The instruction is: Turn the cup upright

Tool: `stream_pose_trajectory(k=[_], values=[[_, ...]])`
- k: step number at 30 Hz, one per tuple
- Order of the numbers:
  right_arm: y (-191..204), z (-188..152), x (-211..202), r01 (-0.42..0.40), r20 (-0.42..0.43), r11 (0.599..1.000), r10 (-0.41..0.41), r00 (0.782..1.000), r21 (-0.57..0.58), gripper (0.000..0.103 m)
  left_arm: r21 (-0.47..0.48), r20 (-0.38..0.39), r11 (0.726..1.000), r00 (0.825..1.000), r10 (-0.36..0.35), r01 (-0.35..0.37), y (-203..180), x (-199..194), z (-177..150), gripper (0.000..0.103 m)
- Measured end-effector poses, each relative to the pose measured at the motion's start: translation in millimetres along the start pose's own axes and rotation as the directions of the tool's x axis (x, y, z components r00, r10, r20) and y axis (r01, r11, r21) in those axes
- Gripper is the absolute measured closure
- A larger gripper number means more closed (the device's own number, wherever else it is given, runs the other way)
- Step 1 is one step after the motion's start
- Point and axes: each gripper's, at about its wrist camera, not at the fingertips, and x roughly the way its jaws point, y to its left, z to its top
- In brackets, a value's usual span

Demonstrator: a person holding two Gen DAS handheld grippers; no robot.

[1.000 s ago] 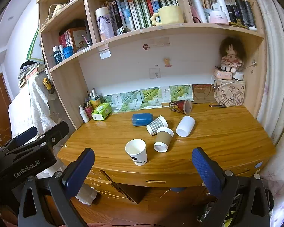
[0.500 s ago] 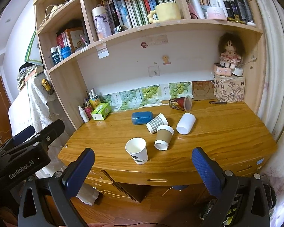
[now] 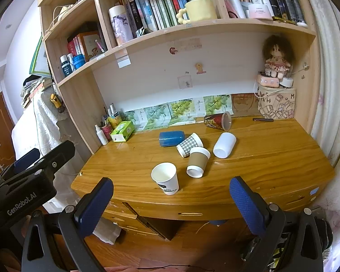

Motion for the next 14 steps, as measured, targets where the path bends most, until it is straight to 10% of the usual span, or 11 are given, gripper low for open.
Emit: stream_pose_trajectory(k=[14], values=[[3.6,-6.6,0.5,-0.003,-0.017,1.000,0.004,1.000,0.015,0.000,0.000,-0.001,1.000,1.000,-0.007,0.007,0.1,-0.2,-0.3,0.000]])
